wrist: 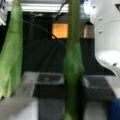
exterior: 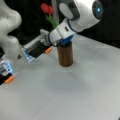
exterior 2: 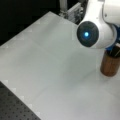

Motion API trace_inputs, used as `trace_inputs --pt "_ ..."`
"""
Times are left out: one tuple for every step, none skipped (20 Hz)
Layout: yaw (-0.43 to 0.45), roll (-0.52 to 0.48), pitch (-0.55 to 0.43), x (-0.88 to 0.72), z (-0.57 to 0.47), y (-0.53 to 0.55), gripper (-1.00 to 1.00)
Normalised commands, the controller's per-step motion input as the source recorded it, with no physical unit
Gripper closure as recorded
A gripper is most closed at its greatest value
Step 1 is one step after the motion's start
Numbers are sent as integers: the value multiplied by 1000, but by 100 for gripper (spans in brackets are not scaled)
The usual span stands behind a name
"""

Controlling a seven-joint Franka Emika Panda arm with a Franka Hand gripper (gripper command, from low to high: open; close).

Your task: Flower insertion into a vase

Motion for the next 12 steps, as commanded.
trace_inputs --pt "130 1 -33 239 -184 -11 100" --pt "136 -5 -29 220 -204 -3 100" --pt "151 -15 -56 198 -225 4 -100" --pt "147 -13 -75 182 -230 8 -100" --pt "143 -21 -71 168 -220 7 -100" --pt "141 -41 -84 154 -198 2 -100" --pt "137 -60 -90 137 -171 -10 -100" --pt "128 -72 -100 119 -146 -29 -100" --pt "123 -76 -93 103 -125 -44 -100" --pt "118 -83 -107 92 -113 -59 -100" --pt "114 -82 -104 82 -103 -66 -100" --pt "116 -94 -133 79 -102 -83 -100"
